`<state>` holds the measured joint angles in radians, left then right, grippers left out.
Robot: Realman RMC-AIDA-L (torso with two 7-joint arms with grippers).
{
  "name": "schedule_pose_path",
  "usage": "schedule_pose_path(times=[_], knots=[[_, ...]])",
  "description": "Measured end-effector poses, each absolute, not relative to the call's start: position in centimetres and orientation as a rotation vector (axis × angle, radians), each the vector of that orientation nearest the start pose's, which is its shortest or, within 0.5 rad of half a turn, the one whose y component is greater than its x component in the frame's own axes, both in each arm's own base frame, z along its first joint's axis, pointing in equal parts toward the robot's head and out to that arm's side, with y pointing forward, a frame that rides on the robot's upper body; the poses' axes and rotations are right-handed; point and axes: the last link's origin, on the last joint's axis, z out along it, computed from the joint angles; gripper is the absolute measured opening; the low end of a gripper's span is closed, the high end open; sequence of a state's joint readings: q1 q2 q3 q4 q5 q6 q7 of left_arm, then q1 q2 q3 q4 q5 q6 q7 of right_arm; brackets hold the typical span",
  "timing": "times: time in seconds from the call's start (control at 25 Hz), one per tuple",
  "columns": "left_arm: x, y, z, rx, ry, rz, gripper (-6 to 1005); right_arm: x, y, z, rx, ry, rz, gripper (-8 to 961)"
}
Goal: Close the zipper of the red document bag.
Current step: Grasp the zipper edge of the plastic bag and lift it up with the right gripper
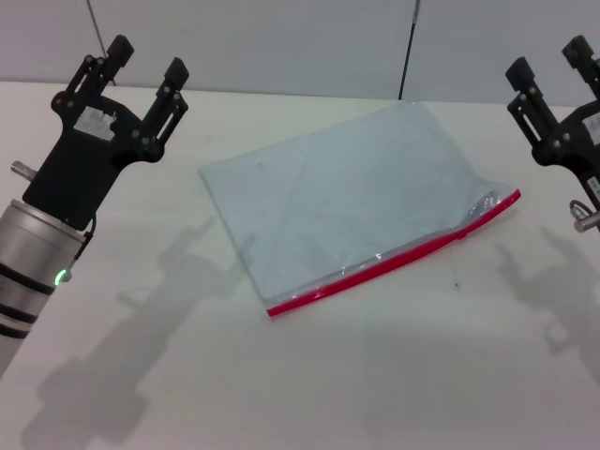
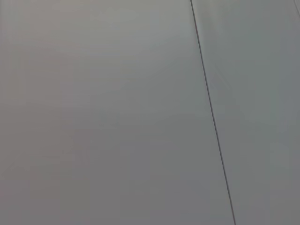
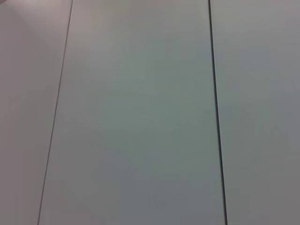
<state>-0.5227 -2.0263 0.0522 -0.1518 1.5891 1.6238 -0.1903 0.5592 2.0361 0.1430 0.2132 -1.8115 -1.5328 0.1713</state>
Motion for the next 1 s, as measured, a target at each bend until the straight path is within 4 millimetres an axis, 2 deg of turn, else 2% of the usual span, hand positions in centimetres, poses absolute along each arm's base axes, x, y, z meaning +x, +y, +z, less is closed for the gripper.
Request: schedule_pose_path(times=[0.56, 0.72, 1.0], knots=[[-26.8, 31.8, 0.3, -1.704, -0.174, -1.073, 663, 25.0, 33.2, -2.0, -1.776, 0.23, 1.071, 681], [-26.8, 31.8, 0.3, -1.704, -0.174, -1.07, 662, 25.9, 34.3, -2.2, -1.798, 0.377, 1.061, 680], [-27.0, 31.7, 0.4, -1.702, -0.175, -1.065, 661, 28.6, 36.5, -0.7, -1.898, 0.697, 1.043, 679]])
